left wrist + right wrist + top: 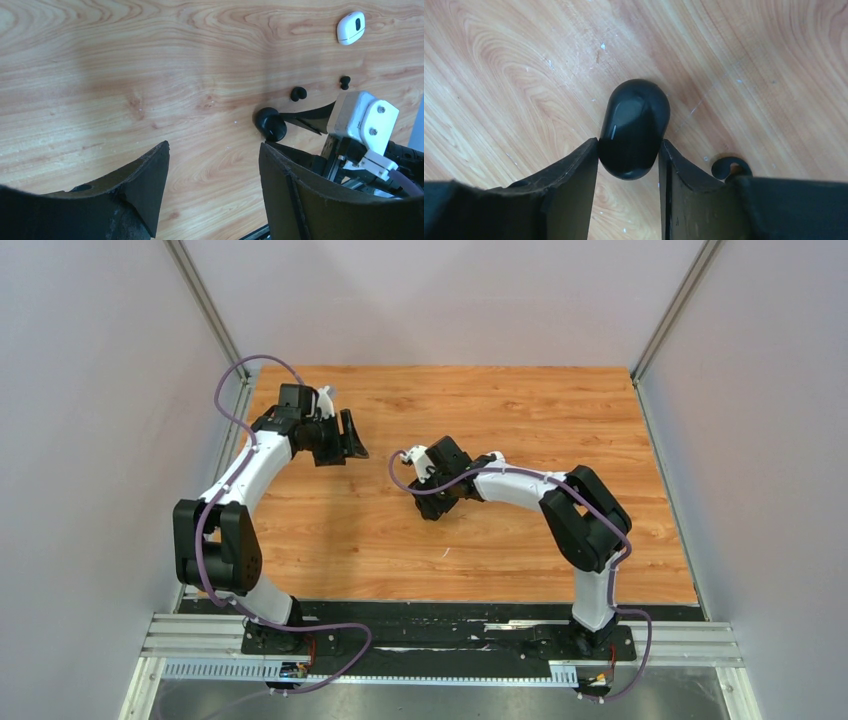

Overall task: Insert the wireless bluetooth earbuds into the charging case
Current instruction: Pick up the charging case at the center of the board.

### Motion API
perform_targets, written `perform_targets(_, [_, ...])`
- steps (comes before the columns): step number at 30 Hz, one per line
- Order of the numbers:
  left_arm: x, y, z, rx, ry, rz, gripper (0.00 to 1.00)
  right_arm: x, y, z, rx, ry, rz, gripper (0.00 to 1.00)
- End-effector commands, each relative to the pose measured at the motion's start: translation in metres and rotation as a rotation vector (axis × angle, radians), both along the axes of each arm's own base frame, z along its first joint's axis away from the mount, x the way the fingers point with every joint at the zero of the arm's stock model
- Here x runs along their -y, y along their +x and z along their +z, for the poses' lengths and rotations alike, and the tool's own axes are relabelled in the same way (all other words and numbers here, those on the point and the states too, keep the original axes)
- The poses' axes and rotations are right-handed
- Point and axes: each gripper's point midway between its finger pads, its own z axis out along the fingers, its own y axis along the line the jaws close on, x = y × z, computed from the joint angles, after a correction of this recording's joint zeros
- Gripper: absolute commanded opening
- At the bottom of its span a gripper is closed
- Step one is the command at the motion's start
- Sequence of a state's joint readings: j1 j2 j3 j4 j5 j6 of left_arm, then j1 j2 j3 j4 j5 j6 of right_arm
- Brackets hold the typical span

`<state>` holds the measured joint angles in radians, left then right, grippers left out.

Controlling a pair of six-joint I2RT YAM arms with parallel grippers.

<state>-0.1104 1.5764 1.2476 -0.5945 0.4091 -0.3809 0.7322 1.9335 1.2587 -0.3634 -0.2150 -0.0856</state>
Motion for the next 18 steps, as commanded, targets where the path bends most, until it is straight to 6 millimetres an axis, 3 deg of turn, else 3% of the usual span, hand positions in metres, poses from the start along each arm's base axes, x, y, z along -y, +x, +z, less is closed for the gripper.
perform_targets(1, [0.001, 0.0, 0.014, 0.047, -0.017, -0.008, 0.72, 0.011, 0.003, -0.008, 0.1, -0.054, 0.152, 0.41])
perform_targets(3, [0.005, 0.0, 0.015, 0.057, -0.035, -0.035, 0.72, 0.011, 0.002, -0.01, 0.109, -0.055, 0.193, 0.35])
perform_targets(6, [0.018, 0.001, 0.012, 0.073, -0.09, -0.127, 0.71, 0.011, 0.002, -0.009, 0.143, -0.069, 0.283, 0.01])
perform_targets(9, [0.041, -0.005, 0.014, 0.101, -0.213, -0.276, 0.7, 0.01, 0.019, 0.012, 0.287, -0.078, 0.4, 0.0])
perform_targets(14, [0.063, -0.011, 0.045, 0.353, -0.322, -0.505, 0.71, 0.004, 0.067, 0.095, 0.661, 0.033, 0.482, 0.0])
perform_targets(18, [0.074, -0.012, 0.077, 0.471, -0.4, -0.594, 0.72, -0.002, 0.074, 0.153, 0.918, 0.07, 0.614, 0.0])
